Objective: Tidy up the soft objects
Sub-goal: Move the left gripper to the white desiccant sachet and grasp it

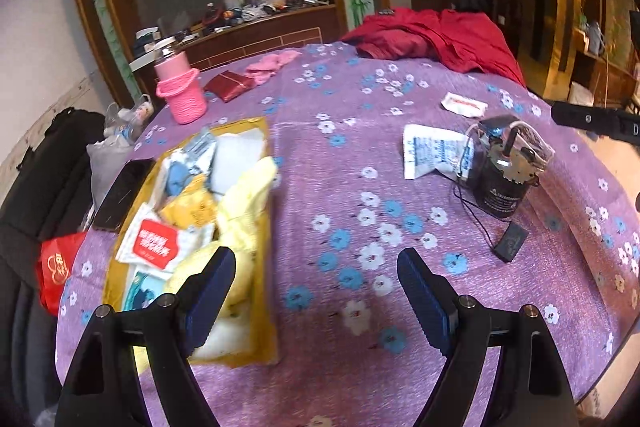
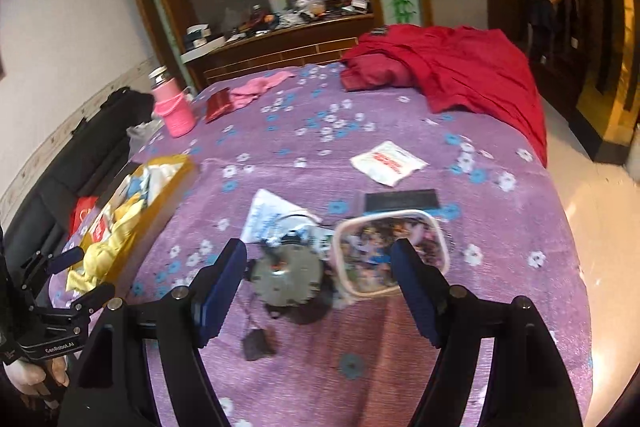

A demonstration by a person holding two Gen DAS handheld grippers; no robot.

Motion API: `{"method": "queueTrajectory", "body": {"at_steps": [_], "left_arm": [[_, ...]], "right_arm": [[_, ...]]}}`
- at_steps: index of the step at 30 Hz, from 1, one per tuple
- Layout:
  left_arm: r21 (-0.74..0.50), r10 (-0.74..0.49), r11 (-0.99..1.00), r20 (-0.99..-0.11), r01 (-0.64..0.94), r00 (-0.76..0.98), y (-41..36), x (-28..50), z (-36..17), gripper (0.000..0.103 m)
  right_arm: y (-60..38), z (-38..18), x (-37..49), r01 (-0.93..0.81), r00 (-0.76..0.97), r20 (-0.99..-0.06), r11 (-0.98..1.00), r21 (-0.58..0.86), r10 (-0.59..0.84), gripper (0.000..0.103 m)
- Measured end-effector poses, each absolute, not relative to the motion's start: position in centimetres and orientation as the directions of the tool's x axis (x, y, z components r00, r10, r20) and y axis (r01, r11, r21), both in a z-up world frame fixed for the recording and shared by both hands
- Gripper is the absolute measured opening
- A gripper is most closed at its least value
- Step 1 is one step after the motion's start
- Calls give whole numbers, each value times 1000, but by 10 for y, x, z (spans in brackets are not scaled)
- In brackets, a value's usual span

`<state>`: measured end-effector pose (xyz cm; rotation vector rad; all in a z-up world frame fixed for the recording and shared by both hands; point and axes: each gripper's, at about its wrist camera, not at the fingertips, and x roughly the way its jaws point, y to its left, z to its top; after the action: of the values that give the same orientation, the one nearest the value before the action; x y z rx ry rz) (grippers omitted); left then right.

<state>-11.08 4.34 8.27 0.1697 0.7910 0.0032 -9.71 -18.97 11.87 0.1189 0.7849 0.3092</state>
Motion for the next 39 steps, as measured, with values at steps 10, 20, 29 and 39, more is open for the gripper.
{"method": "queueTrajectory", "body": {"at_steps": [10, 20, 29, 39], "left_arm": [[201, 64, 971, -744, 132, 665, 1, -84, 66, 86], [203, 60, 965, -786, 166, 615, -14, -63, 43, 86], [87, 2, 986, -857, 140, 516, -1, -37, 11, 94], [-95, -210, 958, -874, 271, 437, -1, -29, 20, 88]], "right_arm": [[-237, 99, -81, -145, 668, -682, 951, 274, 298, 74], [-246, 80, -63, -116, 650, -697, 946, 304, 303, 74], [-250, 90, -25, -72, 664, -664, 914, 399, 343, 74], [-271, 70, 10, 3, 683, -664, 909, 417, 303, 74]]}}
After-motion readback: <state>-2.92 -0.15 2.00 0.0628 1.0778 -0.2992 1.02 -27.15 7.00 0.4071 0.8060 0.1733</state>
